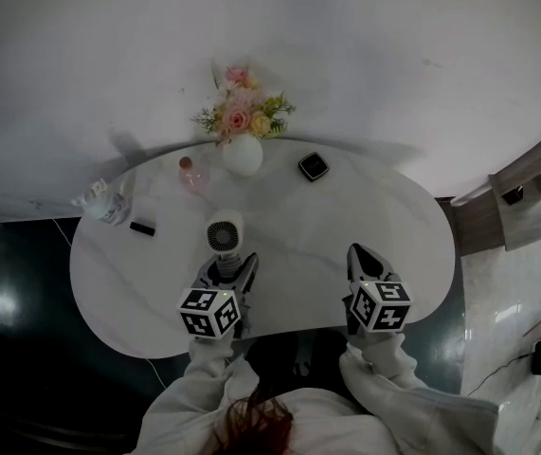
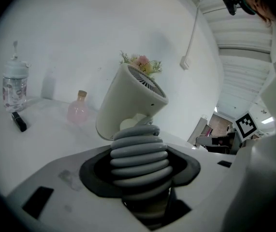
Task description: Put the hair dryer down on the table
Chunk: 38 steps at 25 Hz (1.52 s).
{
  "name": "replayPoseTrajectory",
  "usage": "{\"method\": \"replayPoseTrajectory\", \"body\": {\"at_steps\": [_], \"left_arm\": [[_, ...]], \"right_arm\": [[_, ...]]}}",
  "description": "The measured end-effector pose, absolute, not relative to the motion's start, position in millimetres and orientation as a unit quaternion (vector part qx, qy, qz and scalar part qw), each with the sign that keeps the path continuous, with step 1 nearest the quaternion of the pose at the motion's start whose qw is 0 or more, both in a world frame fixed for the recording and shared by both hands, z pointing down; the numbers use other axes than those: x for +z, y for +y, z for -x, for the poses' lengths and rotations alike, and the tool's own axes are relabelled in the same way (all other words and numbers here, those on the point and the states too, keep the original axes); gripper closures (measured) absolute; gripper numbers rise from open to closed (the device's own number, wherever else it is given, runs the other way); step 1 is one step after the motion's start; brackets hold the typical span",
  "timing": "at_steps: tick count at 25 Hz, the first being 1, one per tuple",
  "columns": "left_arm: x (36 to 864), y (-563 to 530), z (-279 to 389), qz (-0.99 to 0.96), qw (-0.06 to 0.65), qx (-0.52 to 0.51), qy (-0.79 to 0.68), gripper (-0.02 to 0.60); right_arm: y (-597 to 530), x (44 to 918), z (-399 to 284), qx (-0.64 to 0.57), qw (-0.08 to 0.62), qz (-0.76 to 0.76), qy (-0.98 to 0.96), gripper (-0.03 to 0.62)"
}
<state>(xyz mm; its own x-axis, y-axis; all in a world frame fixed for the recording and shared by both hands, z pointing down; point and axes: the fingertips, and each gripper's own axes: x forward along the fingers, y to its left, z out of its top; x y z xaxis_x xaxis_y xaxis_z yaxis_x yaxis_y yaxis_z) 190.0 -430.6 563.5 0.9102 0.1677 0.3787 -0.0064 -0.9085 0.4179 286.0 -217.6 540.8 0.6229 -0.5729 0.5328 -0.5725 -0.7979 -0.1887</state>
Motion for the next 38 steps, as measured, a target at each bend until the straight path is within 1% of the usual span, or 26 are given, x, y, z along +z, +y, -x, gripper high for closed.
{"method": "replayPoseTrajectory", "body": {"at_steps": [7,17,25,38], "left_arm": [[584,-425,-214,-0.949,0.198,0.239,0.060,0.356],[610,-421,-234,-0.936,0.212,0.277,0.055,0.356],[632,-418,-238,-0.926,0.214,0.308,0.046,0.356],[635,-419,-242,-0.923,0.210,0.320,0.048,0.356]], "right_arm": [[-217,556,-290,-0.308,0.000,0.898,0.314,0.545],[-206,567,-288,-0.319,0.003,0.898,0.303,0.545],[-207,563,-285,-0.322,0.017,0.894,0.311,0.545],[-219,566,-281,-0.326,0.029,0.884,0.333,0.545]]}}
